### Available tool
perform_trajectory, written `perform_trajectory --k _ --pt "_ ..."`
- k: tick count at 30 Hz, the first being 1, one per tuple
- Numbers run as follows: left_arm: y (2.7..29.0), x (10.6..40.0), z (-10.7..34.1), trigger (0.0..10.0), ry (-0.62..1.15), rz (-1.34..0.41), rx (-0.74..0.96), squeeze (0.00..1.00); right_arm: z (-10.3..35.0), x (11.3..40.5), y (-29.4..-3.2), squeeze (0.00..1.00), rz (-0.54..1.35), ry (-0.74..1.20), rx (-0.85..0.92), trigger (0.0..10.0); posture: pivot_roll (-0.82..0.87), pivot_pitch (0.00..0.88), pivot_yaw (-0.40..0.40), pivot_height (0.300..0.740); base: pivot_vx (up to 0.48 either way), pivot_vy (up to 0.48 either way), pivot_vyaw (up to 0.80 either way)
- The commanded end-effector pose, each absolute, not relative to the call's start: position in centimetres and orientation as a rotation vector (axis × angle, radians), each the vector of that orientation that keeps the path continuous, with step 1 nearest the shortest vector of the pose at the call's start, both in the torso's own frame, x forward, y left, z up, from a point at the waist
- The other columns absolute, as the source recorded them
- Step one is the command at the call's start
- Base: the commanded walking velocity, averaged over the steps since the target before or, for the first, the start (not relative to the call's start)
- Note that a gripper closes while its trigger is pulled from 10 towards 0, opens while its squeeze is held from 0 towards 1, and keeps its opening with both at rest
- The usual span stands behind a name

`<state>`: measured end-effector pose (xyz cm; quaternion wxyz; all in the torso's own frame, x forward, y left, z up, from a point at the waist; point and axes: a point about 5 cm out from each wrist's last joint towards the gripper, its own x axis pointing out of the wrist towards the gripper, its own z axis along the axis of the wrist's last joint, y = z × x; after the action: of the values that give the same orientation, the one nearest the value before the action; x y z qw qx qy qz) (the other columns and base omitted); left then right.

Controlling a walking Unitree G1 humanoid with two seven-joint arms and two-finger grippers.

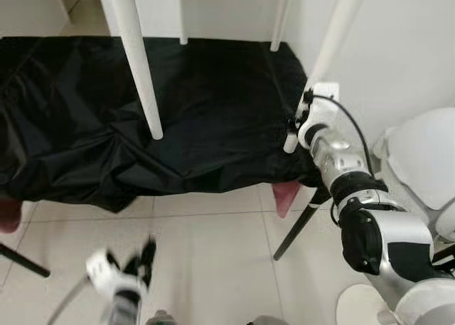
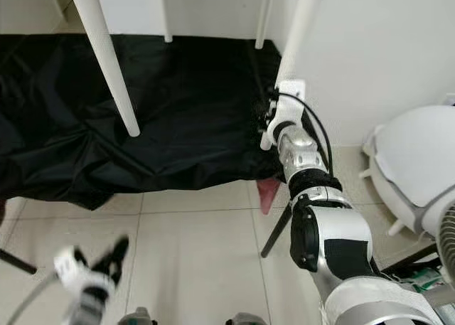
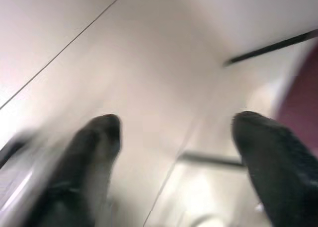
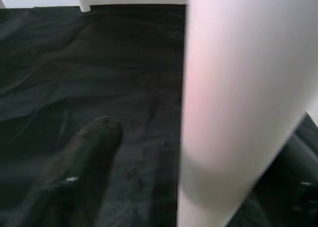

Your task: Building children table

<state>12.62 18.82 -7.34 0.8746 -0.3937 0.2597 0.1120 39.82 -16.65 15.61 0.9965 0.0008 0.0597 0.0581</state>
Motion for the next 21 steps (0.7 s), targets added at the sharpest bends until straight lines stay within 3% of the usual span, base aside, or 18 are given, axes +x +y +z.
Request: perform_trajectory --k 1,21 --pt "6.46 35.52 44.5 10.0 -0.641 -0.767 -0.476 1.0 15.21 39.73 -16.3 1.0 0.128 0.141 -0.002 10.0 0.03 0.055 -0.017 0.74 0.0 0.0 0.0" --pt "6.46 35.52 44.5 10.0 -0.641 -0.767 -0.476 1.0 15.21 39.73 -16.3 1.0 0.128 0.141 -0.002 10.0 0.03 0.055 -0.017 0.74 0.0 0.0 0.0"
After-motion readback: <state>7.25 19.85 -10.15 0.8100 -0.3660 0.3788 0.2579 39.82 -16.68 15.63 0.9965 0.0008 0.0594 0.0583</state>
